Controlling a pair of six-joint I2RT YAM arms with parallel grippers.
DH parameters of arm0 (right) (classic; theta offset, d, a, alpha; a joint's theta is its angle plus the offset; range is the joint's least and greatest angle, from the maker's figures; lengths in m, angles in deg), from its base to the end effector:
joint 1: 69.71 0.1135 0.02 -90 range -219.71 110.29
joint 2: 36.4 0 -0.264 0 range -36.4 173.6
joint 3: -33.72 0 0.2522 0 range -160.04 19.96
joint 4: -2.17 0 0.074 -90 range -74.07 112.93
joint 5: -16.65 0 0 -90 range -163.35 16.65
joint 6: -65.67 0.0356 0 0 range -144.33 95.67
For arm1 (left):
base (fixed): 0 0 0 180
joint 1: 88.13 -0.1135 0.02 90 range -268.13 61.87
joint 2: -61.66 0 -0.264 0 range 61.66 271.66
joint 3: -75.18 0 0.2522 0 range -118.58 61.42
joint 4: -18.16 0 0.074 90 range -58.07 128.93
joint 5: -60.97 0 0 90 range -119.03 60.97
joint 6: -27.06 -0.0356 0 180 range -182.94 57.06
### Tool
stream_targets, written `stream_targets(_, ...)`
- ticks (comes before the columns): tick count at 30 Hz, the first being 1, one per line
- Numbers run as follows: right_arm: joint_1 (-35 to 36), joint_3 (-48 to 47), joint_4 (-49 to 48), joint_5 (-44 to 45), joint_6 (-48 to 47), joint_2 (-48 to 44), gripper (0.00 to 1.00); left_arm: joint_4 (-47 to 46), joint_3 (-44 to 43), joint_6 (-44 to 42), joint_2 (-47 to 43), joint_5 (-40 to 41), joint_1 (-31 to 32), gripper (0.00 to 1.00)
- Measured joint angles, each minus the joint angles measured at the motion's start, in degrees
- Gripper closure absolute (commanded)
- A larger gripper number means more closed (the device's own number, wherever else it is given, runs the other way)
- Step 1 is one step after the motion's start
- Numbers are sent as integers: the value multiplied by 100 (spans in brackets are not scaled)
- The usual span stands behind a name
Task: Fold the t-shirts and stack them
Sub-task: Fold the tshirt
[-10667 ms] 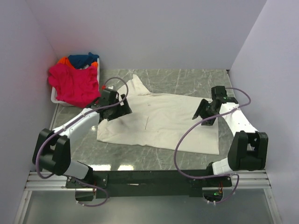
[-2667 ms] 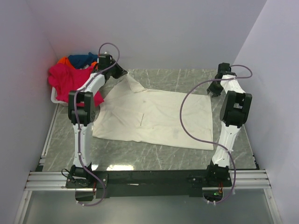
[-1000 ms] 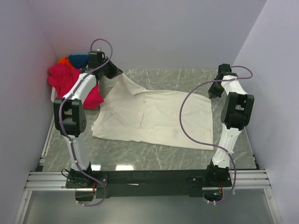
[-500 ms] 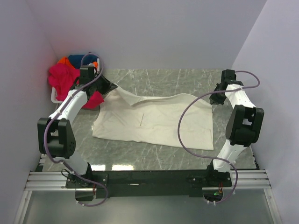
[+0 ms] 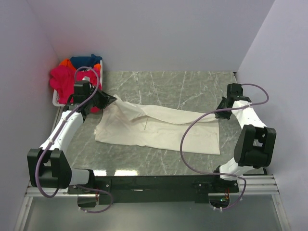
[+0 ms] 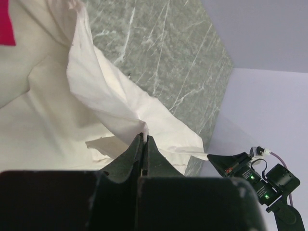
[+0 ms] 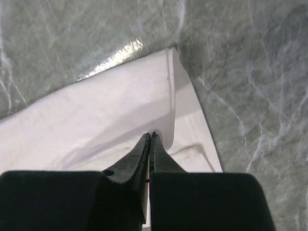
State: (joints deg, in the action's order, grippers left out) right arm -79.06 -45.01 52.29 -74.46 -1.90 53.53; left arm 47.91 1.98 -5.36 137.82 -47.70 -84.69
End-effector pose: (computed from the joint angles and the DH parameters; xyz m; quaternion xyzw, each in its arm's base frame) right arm 0.3155 -0.0513 0.2324 0.2629 0.9324 0.0375 0.2450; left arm 0.2981 -0.0293 0.2986 -0.3249 0.8065 -0.3628 0.3353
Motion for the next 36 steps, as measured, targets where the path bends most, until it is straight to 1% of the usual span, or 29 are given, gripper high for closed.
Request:
stream_targets(6, 39, 461, -39, 70, 46, -352, 100, 144, 315, 17, -284, 66, -13, 100)
stream_targets(14, 96, 1014, -85, 439, 111, -826, 100, 258, 442, 37, -535, 249, -52, 100)
stream_targets(15, 96, 1069, -87, 485, 125, -852, 97, 258, 470, 37, -581, 264, -52, 100)
stream_targets(16, 96, 1121, -85, 522, 153, -874, 90, 258, 498, 37, -612, 278, -55, 100)
stream_targets(17, 98, 1176, -83, 566, 199, -883, 72, 258, 538, 39, -645, 293, -57, 100)
stream_targets(18, 107, 1215, -74, 605, 262, -885, 64, 258, 577, 39, -669, 302, -59, 100)
stream_targets(19, 131, 1252, -76, 651, 258, -885, 59, 262, 625, 42, -688, 306, -63, 100)
stream_targets(20, 160, 1294, -74, 723, 284, -898, 52, 258, 678, 44, -704, 306, -63, 100)
stream_targets(23, 431, 1379, -31, 997, 361, -1075, 46, 278, 848, 48, -717, 304, -63, 100)
stream_targets(28, 1191, 1355, -74, 1248, 507, -1580, 46, 332, 1088, 46, -791, 304, -63, 100)
stream_targets(33, 1738, 1353, -308, 1003, 656, -1631, 47, 387, 1231, 46, -935, 310, -63, 100)
stream_targets(36, 2352, 1355, -579, 699, 782, -1523, 47, 426, 1241, 46, -1021, 352, -63, 100)
